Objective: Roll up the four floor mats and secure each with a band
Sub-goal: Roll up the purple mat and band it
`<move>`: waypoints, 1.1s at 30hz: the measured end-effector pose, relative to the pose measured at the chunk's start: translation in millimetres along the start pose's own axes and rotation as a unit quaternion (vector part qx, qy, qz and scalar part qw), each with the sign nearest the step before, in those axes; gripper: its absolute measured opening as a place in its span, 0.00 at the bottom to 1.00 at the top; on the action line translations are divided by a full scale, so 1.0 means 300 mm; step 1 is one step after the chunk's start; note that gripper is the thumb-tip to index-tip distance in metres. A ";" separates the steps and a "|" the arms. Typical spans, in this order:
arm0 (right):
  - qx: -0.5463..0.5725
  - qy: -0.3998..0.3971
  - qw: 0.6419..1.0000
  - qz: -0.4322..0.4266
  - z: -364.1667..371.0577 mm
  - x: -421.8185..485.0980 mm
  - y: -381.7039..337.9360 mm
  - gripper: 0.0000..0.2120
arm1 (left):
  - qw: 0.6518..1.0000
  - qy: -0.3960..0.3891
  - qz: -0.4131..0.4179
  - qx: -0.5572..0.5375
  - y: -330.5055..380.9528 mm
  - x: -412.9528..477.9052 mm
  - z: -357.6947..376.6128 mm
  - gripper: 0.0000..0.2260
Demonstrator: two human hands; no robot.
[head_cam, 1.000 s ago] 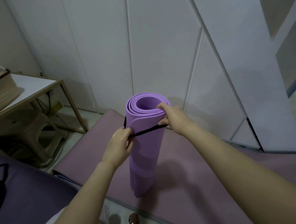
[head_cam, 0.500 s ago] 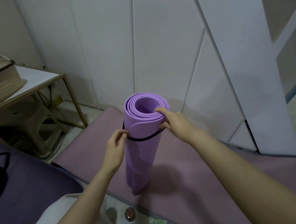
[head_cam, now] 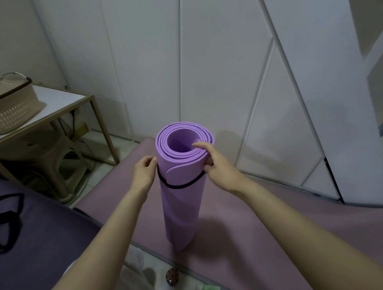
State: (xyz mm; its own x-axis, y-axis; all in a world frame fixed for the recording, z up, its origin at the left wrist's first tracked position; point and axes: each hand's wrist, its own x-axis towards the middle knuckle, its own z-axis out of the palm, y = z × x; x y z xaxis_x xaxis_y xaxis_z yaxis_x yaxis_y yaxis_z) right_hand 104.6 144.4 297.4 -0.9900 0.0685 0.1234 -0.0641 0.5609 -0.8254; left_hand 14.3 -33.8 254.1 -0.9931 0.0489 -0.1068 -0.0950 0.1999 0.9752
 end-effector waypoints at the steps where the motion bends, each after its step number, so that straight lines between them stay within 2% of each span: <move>1: 0.053 0.020 0.998 0.015 0.009 -0.005 -0.006 0.31 | 1.000 0.003 -0.002 -0.004 0.001 0.008 -0.005 0.10; 3: 0.142 0.066 0.986 0.047 0.020 0.000 -0.006 0.32 | 1.000 -0.007 -0.007 -0.016 0.003 0.016 -0.016 0.09; 5: 0.175 0.105 0.976 0.078 0.031 0.020 0.001 0.31 | 1.000 -0.024 -0.001 -0.009 -0.003 0.020 -0.027 0.10; 9: 0.176 0.202 0.943 0.198 0.054 0.083 0.049 0.22 | 0.999 -0.045 0.012 0.018 -0.033 0.032 -0.040 0.14; 11: 0.139 0.227 0.938 0.221 0.055 0.098 0.067 0.16 | 0.998 -0.066 0.003 -0.010 -0.040 0.032 -0.034 0.11; 14: 0.021 0.198 0.963 0.183 0.054 0.113 0.060 0.14 | 0.998 -0.056 0.010 -0.028 -0.029 0.031 -0.028 0.08; 16: 0.006 0.180 0.967 0.179 0.056 0.121 0.054 0.15 | 0.997 -0.051 0.011 -0.049 -0.022 0.035 -0.037 0.08; 20: 0.052 0.134 0.969 0.198 0.040 0.124 0.045 0.15 | 0.996 -0.092 0.010 -0.020 -0.031 0.037 -0.068 0.12; 24: 0.077 0.086 0.970 0.212 0.006 0.126 0.055 0.14 | 0.992 -0.096 0.059 0.057 -0.046 0.042 -0.052 0.17; 28: 0.097 0.060 0.961 0.252 0.007 0.126 0.069 0.16 | 0.975 -0.100 0.130 0.152 -0.078 0.083 -0.058 0.11; 31: 0.171 0.053 0.933 0.311 0.046 0.136 0.083 0.19 | 0.967 -0.121 0.126 0.186 -0.127 0.107 -0.068 0.05; 33: 0.204 0.050 0.916 0.341 0.073 0.146 0.091 0.19 | 0.964 -0.142 0.120 0.191 -0.137 0.104 -0.077 0.05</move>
State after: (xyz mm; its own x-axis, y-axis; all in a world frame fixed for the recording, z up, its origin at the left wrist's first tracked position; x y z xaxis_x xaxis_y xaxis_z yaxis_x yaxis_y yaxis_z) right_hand 56.6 144.8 268.2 -0.8020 0.3750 -0.4650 0.5033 0.0048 -0.8641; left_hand -14.4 -63.0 215.2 -0.9192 0.3936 0.0117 0.2219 0.4932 0.8411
